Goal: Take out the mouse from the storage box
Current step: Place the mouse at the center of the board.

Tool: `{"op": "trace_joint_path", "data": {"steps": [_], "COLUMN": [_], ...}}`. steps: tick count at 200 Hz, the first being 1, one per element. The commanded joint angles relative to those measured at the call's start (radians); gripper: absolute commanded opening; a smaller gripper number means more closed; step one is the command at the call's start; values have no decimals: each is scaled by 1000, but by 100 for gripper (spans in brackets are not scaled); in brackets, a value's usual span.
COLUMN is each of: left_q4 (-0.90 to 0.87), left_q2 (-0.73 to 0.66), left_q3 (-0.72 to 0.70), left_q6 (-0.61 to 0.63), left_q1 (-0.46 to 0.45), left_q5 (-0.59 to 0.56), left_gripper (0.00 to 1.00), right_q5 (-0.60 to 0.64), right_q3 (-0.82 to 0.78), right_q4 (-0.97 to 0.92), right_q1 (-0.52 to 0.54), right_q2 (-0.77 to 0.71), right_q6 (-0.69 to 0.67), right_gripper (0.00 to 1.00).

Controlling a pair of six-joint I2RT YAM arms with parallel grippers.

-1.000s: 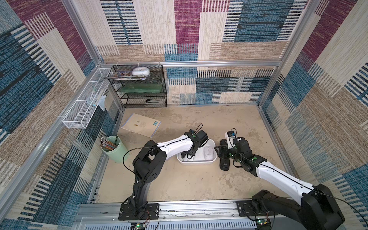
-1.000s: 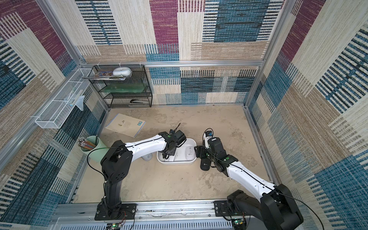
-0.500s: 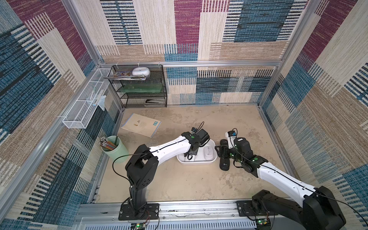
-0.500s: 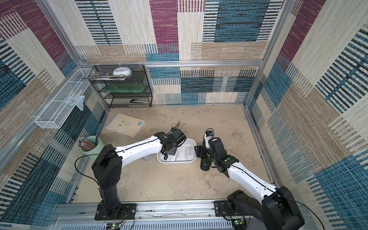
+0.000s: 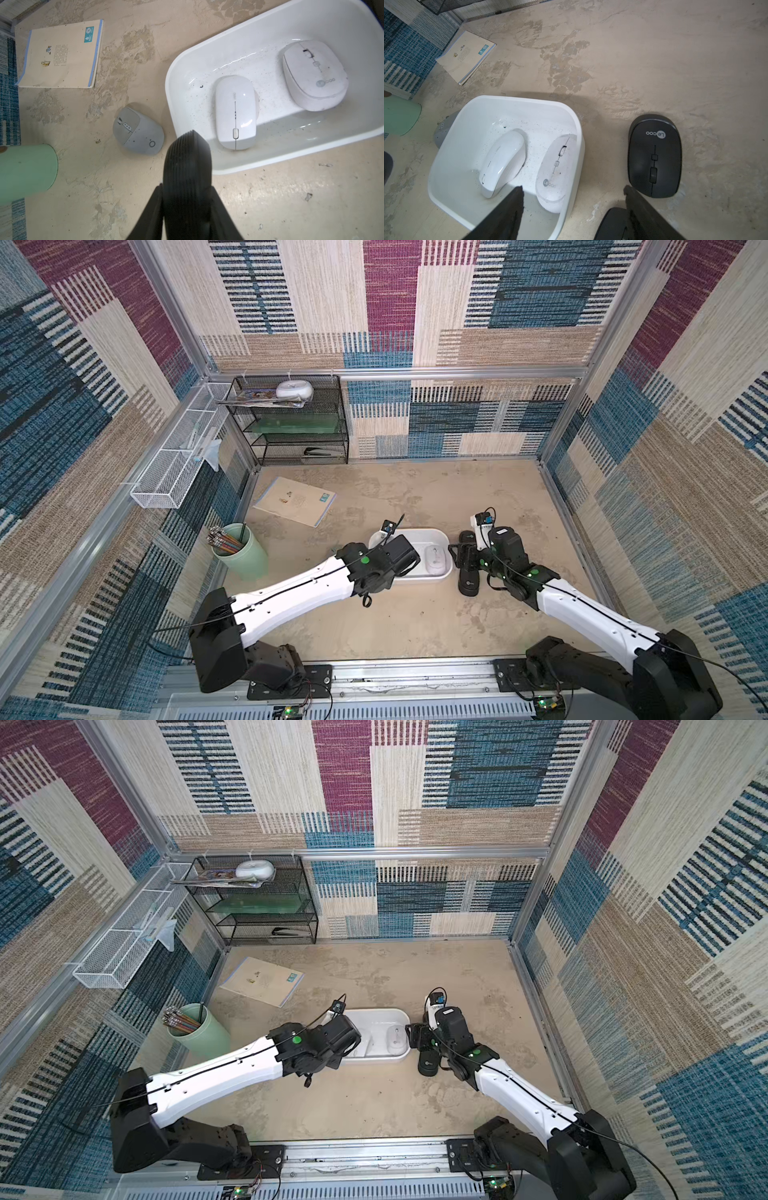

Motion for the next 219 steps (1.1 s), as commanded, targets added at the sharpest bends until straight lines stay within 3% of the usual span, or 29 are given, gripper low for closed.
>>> {"op": "trace_joint_path", "data": {"steps": [1,67,164,219], "left_q4": [-43,-67,66,95], "left_q2": [-70,-172,33,131], "left_q3": [-70,-284,-324,-289], "left_q6": [-91,-223,-216,-214], "left_q1": [-8,-22,-95,-128], "left_q5": [30,33,34,34], "left_gripper": [21,19,24,36], "right_q5": [-16,-40,-31,-27], "right_q3": [19,27,37,37], "right_q4": [-2,-7,-33,-36], "right_q1": [0,2,5,6], "right_q2": [5,3,-6,-8], "right_q6": [1,15,20,21], "right_gripper": [79,79,79,79]}}
